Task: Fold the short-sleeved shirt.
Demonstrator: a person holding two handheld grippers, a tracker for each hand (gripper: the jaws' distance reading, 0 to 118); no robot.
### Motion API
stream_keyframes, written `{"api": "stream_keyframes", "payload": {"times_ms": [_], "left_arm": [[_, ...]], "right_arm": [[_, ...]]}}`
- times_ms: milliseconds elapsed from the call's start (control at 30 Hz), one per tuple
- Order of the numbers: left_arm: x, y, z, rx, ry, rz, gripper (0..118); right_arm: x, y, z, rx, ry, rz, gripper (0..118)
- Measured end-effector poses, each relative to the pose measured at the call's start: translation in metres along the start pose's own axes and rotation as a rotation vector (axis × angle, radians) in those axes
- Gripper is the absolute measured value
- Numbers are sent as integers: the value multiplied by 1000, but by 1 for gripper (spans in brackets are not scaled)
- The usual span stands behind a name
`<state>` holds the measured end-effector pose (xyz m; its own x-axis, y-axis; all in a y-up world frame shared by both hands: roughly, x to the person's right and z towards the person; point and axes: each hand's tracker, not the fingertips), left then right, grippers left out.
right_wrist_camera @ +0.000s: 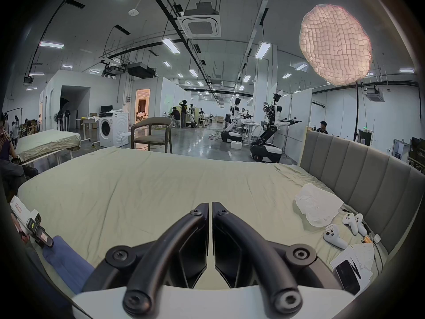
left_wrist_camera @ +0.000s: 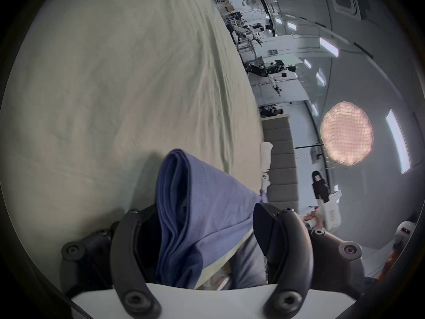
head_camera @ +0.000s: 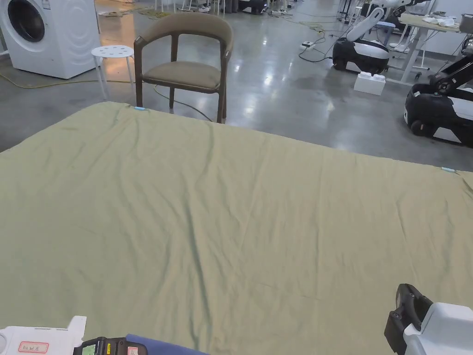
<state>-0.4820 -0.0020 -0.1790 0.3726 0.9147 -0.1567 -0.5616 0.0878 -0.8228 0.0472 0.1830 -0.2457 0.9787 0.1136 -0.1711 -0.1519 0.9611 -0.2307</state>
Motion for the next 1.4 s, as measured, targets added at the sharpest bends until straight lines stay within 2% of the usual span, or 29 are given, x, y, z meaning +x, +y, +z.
{"api": "stream_keyframes", "payload": {"times_ms": [33, 67, 100, 133, 167, 267, 400, 533, 867, 1133, 1267, 1400], "left_arm": [[1, -1, -4, 1, 5, 9, 74], [3, -2, -7, -1, 12, 9, 68], [4, 1, -9, -10, 36, 2, 58], [6, -1, -12, -24, 85, -30, 39], [8, -3, -16, -43, 124, -59, 24], [0, 9, -10, -33, 130, -48, 11], [18, 10, -6, -9, 209, -177, 7], [36, 14, 4, 33, 201, -150, 6], [107, 19, 45, 92, 314, -265, 6], [146, 11, 93, 162, 625, -326, 6], [168, -10, 81, 143, 597, -338, 6], [191, -30, 51, 107, 442, -336, 6]], "right_arm": [[-1, 0, -1, -5, 1, -4, 1], [-2, -1, -2, -9, 3, -6, 1], [-3, -2, -3, -14, 6, -6, 1], [-4, -2, -4, -16, 8, -8, 1], [-5, -2, -4, -19, 12, -9, 1], [-8, -3, -5, -22, 17, -7, 1], [-9, -3, -6, -25, 26, -12, 1], [-7, -2, -6, -21, 27, -6, 1], [14, 4, -2, 16, 5, -9, 1], [22, 8, -4, 40, 13, -18, 1], [21, 8, -7, 44, 27, -32, 1], [18, 6, -7, 42, 45, -49, 1]]}}
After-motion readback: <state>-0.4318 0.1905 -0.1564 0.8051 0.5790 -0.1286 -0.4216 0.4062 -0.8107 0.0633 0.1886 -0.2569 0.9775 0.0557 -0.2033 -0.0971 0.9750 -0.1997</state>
